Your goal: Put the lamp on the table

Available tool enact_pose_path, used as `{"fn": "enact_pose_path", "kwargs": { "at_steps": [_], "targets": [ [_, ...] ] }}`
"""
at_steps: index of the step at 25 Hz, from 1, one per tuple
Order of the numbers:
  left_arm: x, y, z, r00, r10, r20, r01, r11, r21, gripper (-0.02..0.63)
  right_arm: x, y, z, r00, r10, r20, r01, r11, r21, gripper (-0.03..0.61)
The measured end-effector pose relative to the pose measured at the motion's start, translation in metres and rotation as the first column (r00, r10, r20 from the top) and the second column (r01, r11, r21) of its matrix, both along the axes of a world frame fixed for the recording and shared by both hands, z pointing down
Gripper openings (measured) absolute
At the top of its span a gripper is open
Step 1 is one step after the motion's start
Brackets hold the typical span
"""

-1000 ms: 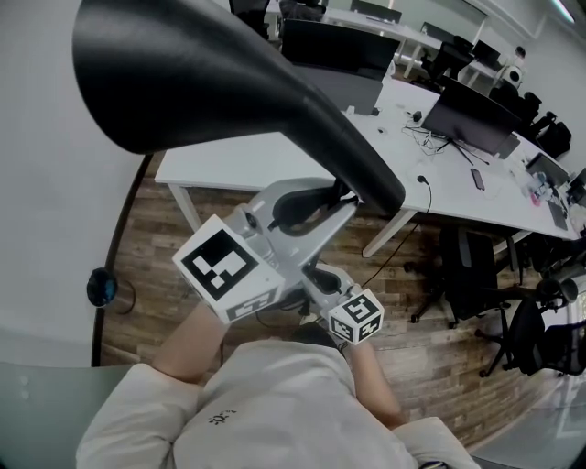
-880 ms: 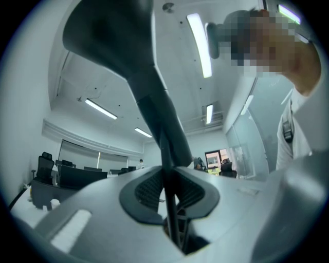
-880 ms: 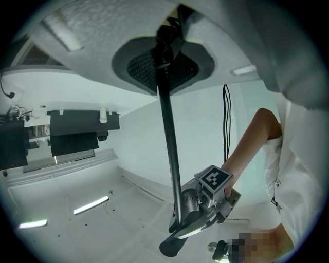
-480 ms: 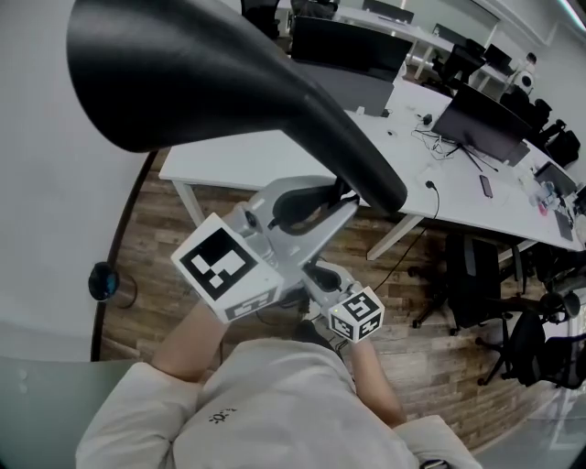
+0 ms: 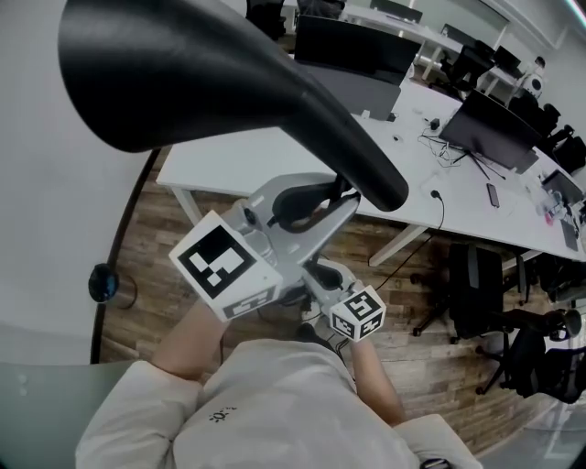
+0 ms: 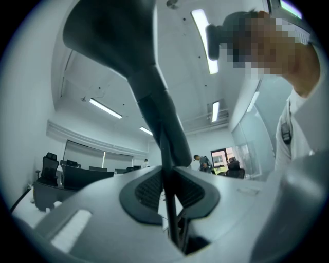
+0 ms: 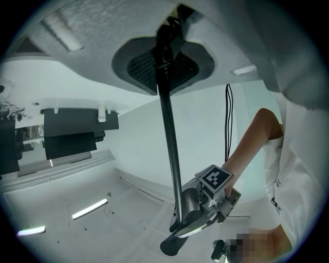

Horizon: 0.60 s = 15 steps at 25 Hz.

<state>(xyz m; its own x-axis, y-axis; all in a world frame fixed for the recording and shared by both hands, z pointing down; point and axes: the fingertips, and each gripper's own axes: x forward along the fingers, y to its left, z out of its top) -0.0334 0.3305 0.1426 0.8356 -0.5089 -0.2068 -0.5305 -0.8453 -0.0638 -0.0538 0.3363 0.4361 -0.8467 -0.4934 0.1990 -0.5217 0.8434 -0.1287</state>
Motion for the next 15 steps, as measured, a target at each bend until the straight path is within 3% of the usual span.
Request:
{"fn": "enact_pose_path", "kwargs": {
  "at_steps": [15],
  "targets": [
    [0.044,-0.093,0.002,0.999,0.033,-0.002,-0.033,0.999,-0.028,0.041,0.043,-0.097,0.001,1.000,0.006,0.006,-0.006,1.000,-0.005,0.054]
  ]
}}
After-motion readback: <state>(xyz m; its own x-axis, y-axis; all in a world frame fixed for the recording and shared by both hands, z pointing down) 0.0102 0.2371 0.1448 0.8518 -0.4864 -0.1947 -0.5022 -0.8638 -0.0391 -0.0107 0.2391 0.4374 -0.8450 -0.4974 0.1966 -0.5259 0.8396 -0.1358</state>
